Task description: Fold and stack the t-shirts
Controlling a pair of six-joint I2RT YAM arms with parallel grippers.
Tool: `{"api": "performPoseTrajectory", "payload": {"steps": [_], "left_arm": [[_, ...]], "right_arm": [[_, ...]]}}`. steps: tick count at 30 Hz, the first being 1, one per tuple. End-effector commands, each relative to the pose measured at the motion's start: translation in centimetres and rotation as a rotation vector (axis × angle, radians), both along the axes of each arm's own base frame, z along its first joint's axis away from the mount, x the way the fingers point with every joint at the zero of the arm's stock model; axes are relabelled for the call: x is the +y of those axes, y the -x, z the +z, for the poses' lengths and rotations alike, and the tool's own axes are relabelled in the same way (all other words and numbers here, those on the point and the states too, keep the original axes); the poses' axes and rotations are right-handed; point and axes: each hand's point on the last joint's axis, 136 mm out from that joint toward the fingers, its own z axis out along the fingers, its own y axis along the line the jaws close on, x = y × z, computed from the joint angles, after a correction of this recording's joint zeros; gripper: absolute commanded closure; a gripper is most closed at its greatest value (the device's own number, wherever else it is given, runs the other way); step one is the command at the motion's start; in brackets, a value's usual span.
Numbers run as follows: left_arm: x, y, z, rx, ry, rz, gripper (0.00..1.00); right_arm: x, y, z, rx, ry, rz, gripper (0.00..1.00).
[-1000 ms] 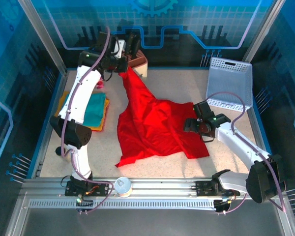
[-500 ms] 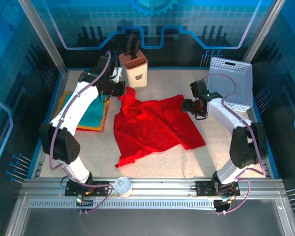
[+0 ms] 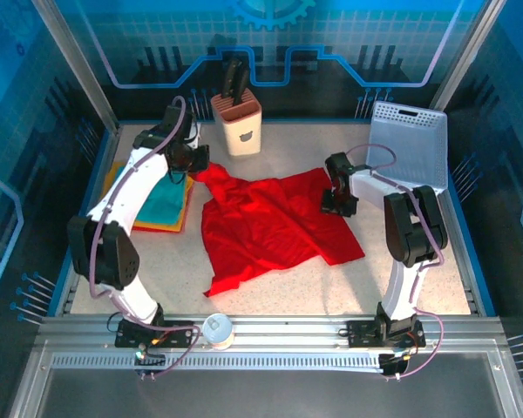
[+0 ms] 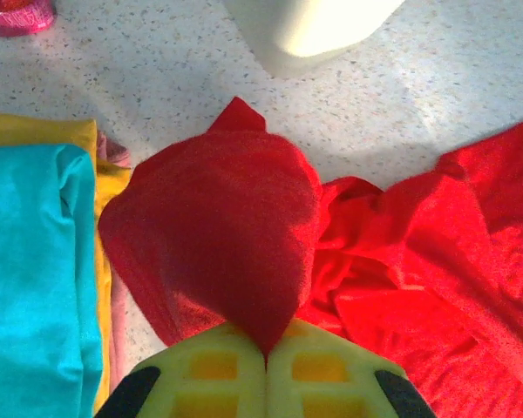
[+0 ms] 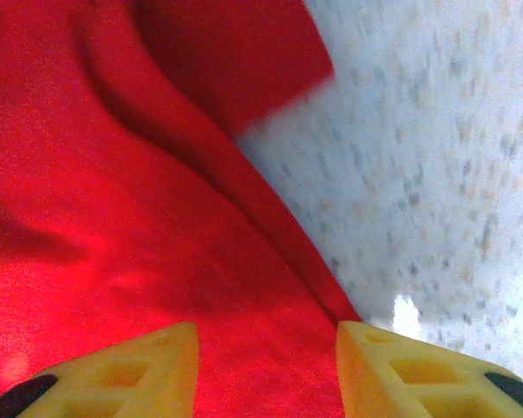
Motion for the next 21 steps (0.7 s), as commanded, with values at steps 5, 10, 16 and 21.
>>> {"api": "performPoseTrajectory", "payload": {"steps": [5,10,16,21], "left_arm": [[-1.3,-6.6,3.9,-0.137,0.044,-0.016,0.91],[-1.0,-7.6,1.7,-0.063,0.013,0.012,0.78],[-0.3,-5.7,-0.7,0.009,-0.017,0.021,0.47],[-0.4,-1.8,0.1,0.041,0.02,0.028,0.37]], "right_arm": [[-2.6,8.1,-1.2,0.121,0.036,-0.088,0.5],[-3.9,12.9,-0.7,0.141,0.04,-0.126,0.48],[-5.7,15.3,2.6,0.066,0.085,-0.141,0.43],[-5.4,12.7,6.4,-0.067,0.052,-0.119,0.26]]}}
